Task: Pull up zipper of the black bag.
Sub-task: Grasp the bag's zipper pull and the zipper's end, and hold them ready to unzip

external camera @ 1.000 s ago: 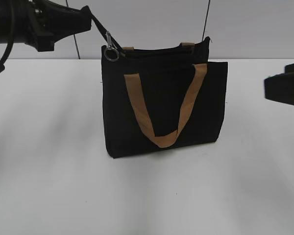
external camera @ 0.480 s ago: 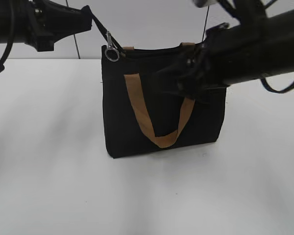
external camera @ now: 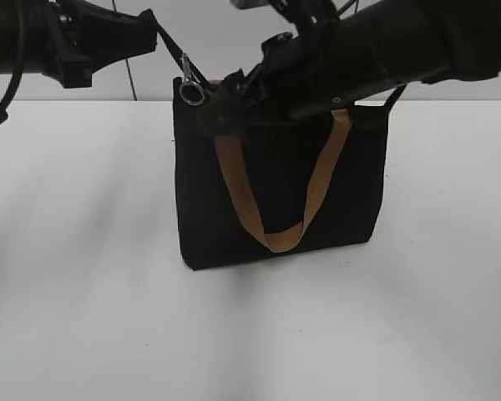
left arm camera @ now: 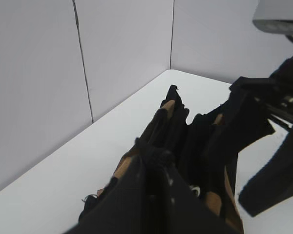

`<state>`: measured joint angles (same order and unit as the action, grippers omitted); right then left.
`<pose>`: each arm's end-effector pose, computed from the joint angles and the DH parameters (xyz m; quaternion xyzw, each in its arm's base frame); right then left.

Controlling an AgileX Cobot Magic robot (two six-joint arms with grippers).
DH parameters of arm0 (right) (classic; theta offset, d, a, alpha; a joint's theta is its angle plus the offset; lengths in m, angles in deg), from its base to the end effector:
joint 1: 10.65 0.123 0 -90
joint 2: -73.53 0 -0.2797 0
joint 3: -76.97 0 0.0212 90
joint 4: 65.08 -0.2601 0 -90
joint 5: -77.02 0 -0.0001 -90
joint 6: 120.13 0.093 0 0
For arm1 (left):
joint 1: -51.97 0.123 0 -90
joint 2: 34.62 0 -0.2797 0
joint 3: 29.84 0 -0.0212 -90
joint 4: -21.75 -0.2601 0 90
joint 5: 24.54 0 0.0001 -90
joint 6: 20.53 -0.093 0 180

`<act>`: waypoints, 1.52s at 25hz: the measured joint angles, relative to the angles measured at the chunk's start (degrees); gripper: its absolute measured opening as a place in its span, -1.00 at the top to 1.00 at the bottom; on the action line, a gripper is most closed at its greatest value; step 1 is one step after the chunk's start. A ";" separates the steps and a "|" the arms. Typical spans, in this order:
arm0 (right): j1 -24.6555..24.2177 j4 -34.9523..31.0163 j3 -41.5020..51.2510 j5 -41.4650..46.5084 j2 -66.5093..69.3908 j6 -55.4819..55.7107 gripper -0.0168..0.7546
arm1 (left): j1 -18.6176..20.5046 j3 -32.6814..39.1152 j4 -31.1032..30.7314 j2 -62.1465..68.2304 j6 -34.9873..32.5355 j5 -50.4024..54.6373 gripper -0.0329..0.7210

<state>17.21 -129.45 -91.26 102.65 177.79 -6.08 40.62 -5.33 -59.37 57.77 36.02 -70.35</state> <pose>0.3186 0.2095 0.2465 -0.3255 0.8222 0.2641 0.3852 0.2966 -0.1267 0.2835 0.4238 0.6548 -0.2641 0.5674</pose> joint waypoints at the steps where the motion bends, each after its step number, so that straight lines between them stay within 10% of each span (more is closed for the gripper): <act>1: 0.60 0.00 -0.72 -0.05 0.88 -0.67 -0.22 | 0.00 0.00 0.00 0.00 0.00 0.00 0.85; 22: 5.14 -0.41 -6.26 -3.60 4.70 -3.96 -0.19 | 0.00 0.00 -0.12 0.00 0.06 -1.03 0.85; 38: 5.14 -0.26 -6.26 -3.60 4.70 -3.53 0.60 | 0.00 0.00 -0.12 0.00 0.06 -1.24 0.85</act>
<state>22.35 -129.70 -97.51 99.06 182.49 -9.61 40.62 -5.33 -59.49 57.77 36.08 -71.60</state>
